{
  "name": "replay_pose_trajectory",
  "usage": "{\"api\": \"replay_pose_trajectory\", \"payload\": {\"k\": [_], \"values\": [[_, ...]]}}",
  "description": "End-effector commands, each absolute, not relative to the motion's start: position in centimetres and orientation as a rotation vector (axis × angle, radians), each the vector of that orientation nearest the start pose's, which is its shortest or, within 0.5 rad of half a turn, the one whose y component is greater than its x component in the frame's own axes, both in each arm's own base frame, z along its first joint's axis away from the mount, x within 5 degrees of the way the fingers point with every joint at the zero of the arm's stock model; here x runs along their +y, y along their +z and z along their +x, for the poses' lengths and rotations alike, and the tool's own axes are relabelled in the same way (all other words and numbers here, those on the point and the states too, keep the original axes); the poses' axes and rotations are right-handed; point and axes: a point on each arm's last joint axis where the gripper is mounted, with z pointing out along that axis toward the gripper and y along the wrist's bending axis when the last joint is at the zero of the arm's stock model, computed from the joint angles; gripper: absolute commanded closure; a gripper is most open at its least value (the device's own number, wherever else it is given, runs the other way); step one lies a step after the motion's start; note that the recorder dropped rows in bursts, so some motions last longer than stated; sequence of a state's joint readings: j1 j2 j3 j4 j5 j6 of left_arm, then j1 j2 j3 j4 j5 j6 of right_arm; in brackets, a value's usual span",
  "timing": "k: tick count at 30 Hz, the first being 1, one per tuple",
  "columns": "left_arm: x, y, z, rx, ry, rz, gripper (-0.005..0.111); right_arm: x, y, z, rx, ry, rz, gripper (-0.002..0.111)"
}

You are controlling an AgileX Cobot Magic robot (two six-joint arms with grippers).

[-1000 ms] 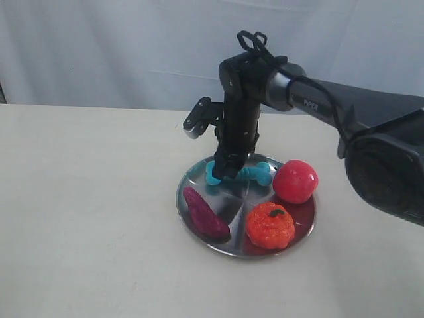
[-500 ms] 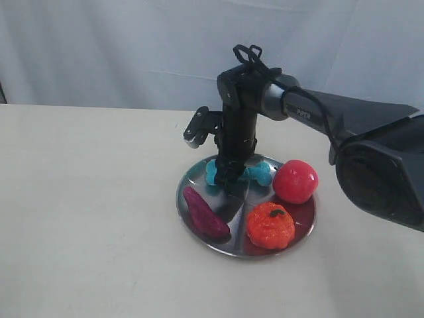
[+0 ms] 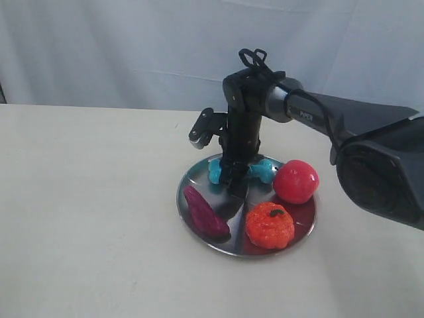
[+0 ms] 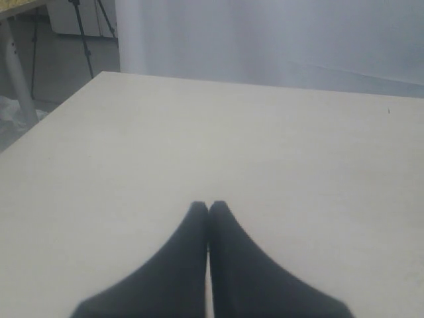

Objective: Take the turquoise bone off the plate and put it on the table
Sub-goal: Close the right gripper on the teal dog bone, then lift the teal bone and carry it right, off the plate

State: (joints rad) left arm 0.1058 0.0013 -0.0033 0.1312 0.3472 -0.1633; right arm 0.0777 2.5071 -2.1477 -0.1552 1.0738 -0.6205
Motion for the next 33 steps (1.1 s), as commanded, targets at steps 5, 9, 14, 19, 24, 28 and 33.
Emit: {"api": "replay_pose_trajectory", "payload": {"k": [5,9,14,19,24,28,33], "values": [[0.9,18.2,5.3,1.820,0.083,-0.161,0.107,2.4,12.0,52.0,2.735,-0.304,-1.070,0.104],[0.9,18.2,5.3,1.820,0.083,-0.161,0.107,2.6,12.9,52.1,2.710,-0.292,-1.043,0.109],[0.9,18.2,5.3,1.820,0.083,-0.161,0.107,3.1,16.3,51.9,2.665,-0.231,-0.958,0.109],[0.9,18.2,5.3,1.820,0.083,-0.161,0.107,3.2,21.4,51.1,2.638,-0.200,-0.742,0.109],[0.9,18.2,5.3,1.821,0.085,-0.159,0.107,0.8,27.0,49.9,2.598,-0.240,-0.381,0.109],[0.9,18.2,5.3,1.821,0.085,-0.159,0.107,-3.1,31.1,48.0,2.576,-0.252,-0.141,0.109],[0.9,18.2,5.3,1.821,0.085,-0.159,0.107,-9.6,33.9,44.7,2.625,-0.242,0.152,0.109]]}}
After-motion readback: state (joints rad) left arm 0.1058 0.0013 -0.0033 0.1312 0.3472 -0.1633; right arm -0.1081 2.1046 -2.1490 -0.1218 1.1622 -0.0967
